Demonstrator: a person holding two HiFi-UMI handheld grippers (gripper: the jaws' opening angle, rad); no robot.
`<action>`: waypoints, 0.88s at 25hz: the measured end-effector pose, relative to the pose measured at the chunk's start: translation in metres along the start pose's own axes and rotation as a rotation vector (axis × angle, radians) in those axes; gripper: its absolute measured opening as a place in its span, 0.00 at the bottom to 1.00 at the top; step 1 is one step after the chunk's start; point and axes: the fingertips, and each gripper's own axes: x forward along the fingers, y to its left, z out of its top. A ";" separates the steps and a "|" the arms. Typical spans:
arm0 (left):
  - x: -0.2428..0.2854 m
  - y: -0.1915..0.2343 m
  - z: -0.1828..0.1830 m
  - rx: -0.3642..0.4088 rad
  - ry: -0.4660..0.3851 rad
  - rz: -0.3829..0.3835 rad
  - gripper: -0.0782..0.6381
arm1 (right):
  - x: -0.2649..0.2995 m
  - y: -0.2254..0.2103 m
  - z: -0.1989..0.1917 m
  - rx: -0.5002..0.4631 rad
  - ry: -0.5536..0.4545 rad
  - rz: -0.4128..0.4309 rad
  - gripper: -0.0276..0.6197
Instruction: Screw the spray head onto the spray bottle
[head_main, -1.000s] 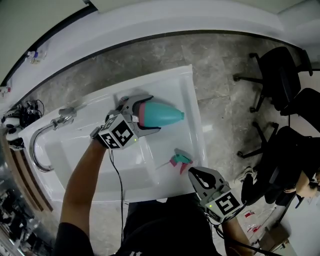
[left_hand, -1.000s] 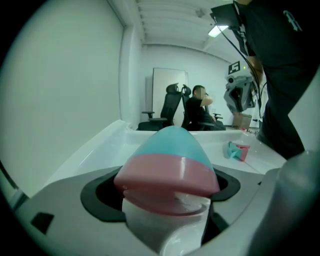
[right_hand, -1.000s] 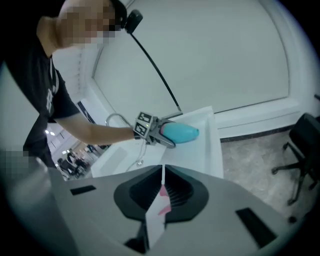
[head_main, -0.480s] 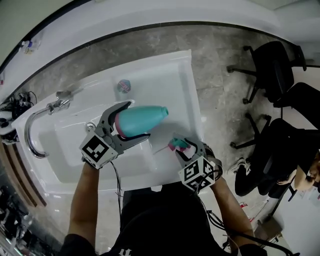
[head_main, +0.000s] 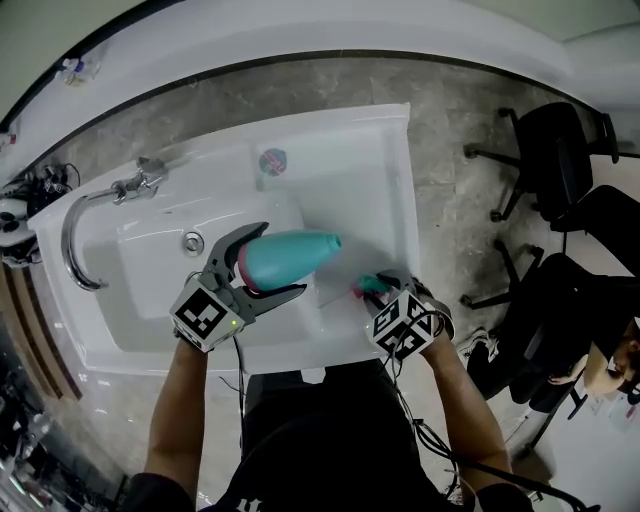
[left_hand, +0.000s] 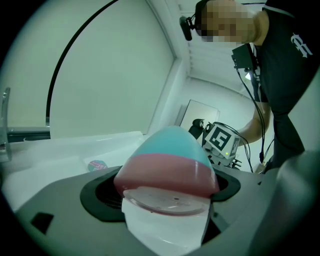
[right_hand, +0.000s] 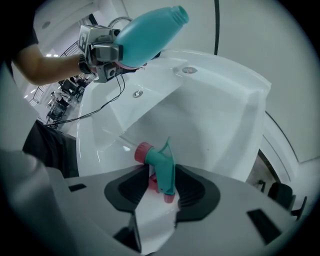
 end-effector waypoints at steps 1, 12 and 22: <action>-0.001 -0.001 -0.002 -0.007 -0.002 0.006 0.77 | 0.000 0.000 -0.001 -0.003 -0.003 0.001 0.30; -0.034 -0.028 0.022 -0.154 -0.101 0.066 0.76 | -0.095 0.004 0.019 0.029 -0.208 -0.023 0.29; -0.108 -0.064 0.070 -0.073 -0.203 0.114 0.77 | -0.163 0.068 0.069 -0.085 -0.289 -0.122 0.29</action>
